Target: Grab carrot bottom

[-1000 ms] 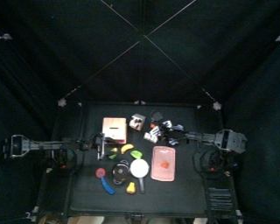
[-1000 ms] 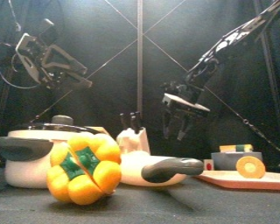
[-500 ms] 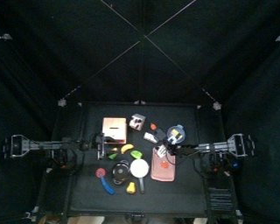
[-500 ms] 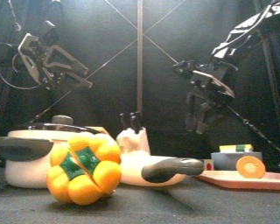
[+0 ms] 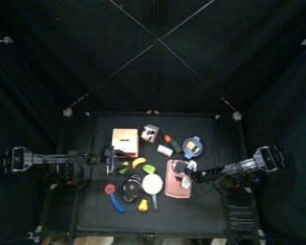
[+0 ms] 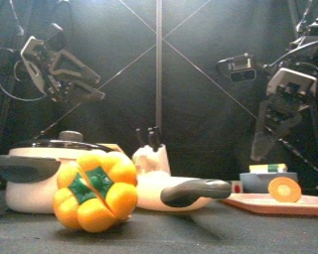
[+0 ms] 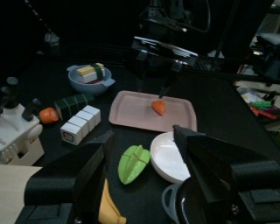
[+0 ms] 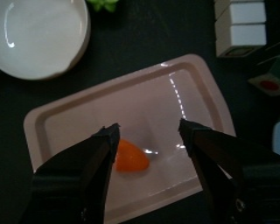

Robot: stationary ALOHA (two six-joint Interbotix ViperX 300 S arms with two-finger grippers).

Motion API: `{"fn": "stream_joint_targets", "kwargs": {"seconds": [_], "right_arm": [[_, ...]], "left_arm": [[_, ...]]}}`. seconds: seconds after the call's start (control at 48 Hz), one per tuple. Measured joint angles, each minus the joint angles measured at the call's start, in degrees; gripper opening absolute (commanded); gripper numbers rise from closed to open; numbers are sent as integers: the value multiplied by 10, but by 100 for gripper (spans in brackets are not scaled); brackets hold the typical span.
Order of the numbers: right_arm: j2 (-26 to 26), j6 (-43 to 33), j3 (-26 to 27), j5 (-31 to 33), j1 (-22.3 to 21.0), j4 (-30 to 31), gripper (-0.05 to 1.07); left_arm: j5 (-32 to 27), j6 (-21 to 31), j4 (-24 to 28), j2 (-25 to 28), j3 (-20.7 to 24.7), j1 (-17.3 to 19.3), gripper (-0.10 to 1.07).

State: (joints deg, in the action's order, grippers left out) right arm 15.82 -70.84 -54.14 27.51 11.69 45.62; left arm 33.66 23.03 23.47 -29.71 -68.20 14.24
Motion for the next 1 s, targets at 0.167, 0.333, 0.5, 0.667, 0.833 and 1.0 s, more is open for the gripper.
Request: {"fn": "stream_joint_targets", "kwargs": {"seconds": [0.167, 0.333, 0.5, 0.667, 0.833, 1.0], "right_arm": [[-11, 0, -5, -3, 31, 5, 90], [-12, 0, -8, -13, 52, 15, 90], [-27, -1, -13, -28, 55, 16, 90], [-54, 0, -18, -36, 54, 16, 90], [-82, 0, -19, -54, 52, 13, 90], [-102, -1, -19, -64, 52, 11, 90]], "left_arm": [[0, -1, -18, 0, 2, 0, 92], [-1, -1, -27, 0, 2, 1, 92], [-1, -1, -33, 0, 2, 1, 92], [-1, -1, -35, 0, 2, 2, 92], [-1, -1, -35, 0, 2, 2, 92], [-1, -1, -36, 0, 2, 2, 92]]}}
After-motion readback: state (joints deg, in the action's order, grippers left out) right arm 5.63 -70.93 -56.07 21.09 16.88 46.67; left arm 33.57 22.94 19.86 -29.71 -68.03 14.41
